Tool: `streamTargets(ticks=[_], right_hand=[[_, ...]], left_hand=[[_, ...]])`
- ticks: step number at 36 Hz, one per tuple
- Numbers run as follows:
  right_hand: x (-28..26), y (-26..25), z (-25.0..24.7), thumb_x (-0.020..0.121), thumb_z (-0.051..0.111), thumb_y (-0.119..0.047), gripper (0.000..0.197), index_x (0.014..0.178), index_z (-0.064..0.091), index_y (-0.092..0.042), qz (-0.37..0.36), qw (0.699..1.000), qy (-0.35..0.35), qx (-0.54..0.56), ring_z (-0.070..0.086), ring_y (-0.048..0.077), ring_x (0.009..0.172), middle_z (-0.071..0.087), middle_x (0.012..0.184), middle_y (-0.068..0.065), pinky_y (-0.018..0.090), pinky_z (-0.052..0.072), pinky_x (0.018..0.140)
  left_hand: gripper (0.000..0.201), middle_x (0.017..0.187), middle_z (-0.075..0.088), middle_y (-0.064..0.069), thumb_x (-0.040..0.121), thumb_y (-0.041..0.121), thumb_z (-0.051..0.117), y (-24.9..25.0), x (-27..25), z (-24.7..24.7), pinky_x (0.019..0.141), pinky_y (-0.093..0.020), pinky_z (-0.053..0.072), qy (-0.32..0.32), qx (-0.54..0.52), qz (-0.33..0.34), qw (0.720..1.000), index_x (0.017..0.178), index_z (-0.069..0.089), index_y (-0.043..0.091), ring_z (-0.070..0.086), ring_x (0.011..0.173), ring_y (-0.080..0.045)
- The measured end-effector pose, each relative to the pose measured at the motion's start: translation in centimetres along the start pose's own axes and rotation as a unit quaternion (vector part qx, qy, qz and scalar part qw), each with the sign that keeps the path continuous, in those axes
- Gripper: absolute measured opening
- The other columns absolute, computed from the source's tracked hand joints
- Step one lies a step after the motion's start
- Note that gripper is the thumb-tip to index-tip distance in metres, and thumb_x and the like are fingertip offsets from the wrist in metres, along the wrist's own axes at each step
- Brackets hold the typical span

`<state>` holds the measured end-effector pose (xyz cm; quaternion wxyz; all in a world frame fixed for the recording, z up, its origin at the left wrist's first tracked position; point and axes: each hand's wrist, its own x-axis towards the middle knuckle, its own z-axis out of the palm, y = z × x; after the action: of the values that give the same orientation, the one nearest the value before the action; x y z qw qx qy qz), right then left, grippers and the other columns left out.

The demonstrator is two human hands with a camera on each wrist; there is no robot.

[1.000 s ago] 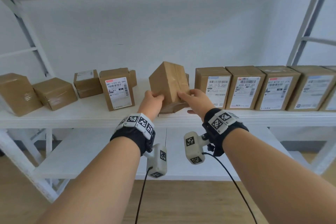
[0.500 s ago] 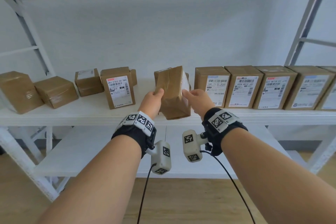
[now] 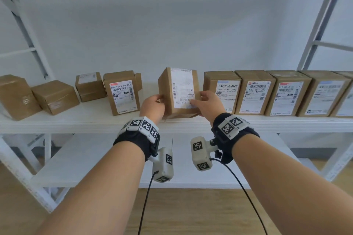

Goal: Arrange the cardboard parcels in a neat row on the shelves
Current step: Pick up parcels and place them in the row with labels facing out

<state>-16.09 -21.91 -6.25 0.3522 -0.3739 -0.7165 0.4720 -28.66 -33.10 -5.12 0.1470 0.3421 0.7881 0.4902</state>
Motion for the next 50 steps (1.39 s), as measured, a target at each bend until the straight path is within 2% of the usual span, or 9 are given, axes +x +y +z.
streamTargets(ticks=[5,8,11,15,19,25,33,43,50], right_hand=[[0.0,-0.1,0.2,0.086,0.064,-0.01,0.055,0.137,0.044,-0.018,-0.03,0.999,-0.018,-0.031,0.059,0.018,0.102,0.059,0.123,0.001,0.031,0.051,0.084],[0.0,-0.1,0.4,0.087,0.061,-0.006,0.058,0.14,0.041,-0.02,-0.05,0.997,-0.037,-0.042,0.057,0.015,0.098,0.058,0.121,-0.001,0.023,0.047,0.075],[0.0,-0.3,0.6,0.085,0.061,-0.003,0.059,0.138,0.045,-0.022,-0.055,0.997,-0.049,-0.037,0.059,0.014,0.102,0.059,0.12,-0.004,0.025,0.051,0.081],[0.5,-0.7,0.9,0.083,0.059,0.002,0.057,0.134,0.05,-0.022,-0.052,0.997,-0.043,-0.03,0.058,0.013,0.101,0.057,0.113,-0.007,0.026,0.052,0.084],[1.2,-0.1,1.7,0.082,0.063,-0.015,0.056,0.135,0.048,-0.021,-0.021,0.997,-0.006,-0.074,0.06,0.021,0.105,0.057,0.126,0.006,0.037,0.053,0.09],[1.4,0.7,2.6,0.086,0.063,-0.036,0.067,0.141,0.035,-0.011,0.051,0.994,0.01,-0.094,0.055,0.027,0.114,0.05,0.135,0.01,0.032,0.047,0.084],[0.5,0.2,3.4,0.085,0.057,-0.056,0.051,0.109,0.057,-0.01,0.128,0.987,-0.077,-0.065,0.066,0.023,0.086,0.063,0.089,0.002,0.035,0.059,0.069],[1.7,-1.5,4.0,0.092,0.057,-0.025,0.053,0.14,0.038,-0.011,0.108,0.986,-0.093,-0.084,0.056,0.023,0.105,0.056,0.129,0.007,0.035,0.048,0.084],[2.1,-2.6,4.4,0.096,0.05,-0.017,0.054,0.147,0.034,-0.014,0.065,0.974,-0.129,-0.174,0.053,0.025,0.116,0.051,0.137,0.007,0.032,0.045,0.083]], left_hand=[[0.031,0.11,0.07,-0.014,0.1,0.013,0.039,0.1,0.8,0.8,0.081,-0.043,0.059,-0.005,-0.079,-0.023,0.997,0.118,0.063,0.003,0.069,0.092,-0.031],[0.054,0.128,0.061,-0.008,0.103,0.042,0.028,0.7,0.4,1.0,0.058,-0.019,0.054,0.019,-0.111,-0.038,0.993,0.139,0.043,0.005,0.064,0.091,-0.018],[0.07,0.137,0.051,0.002,0.1,0.054,0.032,0.4,0.0,1.0,0.067,-0.017,0.037,0.056,-0.106,-0.034,0.992,0.156,0.009,0.019,0.056,0.115,-0.019],[0.043,0.118,0.066,0.0,0.093,0.045,0.053,-1.0,1.5,0.5,0.056,-0.027,0.053,0.094,-0.075,-0.016,0.993,0.128,0.044,0.022,0.066,0.082,-0.011],[0.049,0.11,0.064,-0.007,0.074,0.049,0.065,-2.0,2.7,0.0,0.075,-0.044,0.06,0.102,-0.08,-0.065,0.989,0.108,0.05,0.017,0.068,0.086,-0.024],[0.06,0.111,0.065,-0.008,0.081,0.054,0.064,-3.3,2.9,0.0,0.084,-0.042,0.057,0.112,-0.038,-0.116,0.986,0.119,0.055,0.008,0.066,0.093,-0.028],[0.076,0.132,0.054,-0.014,0.083,0.057,0.059,-3.2,3.1,0.0,0.076,-0.032,0.04,0.124,0.055,-0.132,0.982,0.134,0.044,0.003,0.058,0.113,-0.031],[0.089,0.146,0.034,-0.011,0.075,0.037,0.069,-2.9,3.7,-0.5,0.107,-0.044,0.04,0.12,0.043,-0.078,0.989,0.148,0.025,0.012,0.039,0.133,-0.032],[0.069,0.14,0.049,-0.007,0.082,0.035,0.066,-2.3,3.7,-1.6,0.102,-0.037,0.045,0.05,0.151,-0.007,0.987,0.142,0.041,0.013,0.049,0.127,-0.026]])
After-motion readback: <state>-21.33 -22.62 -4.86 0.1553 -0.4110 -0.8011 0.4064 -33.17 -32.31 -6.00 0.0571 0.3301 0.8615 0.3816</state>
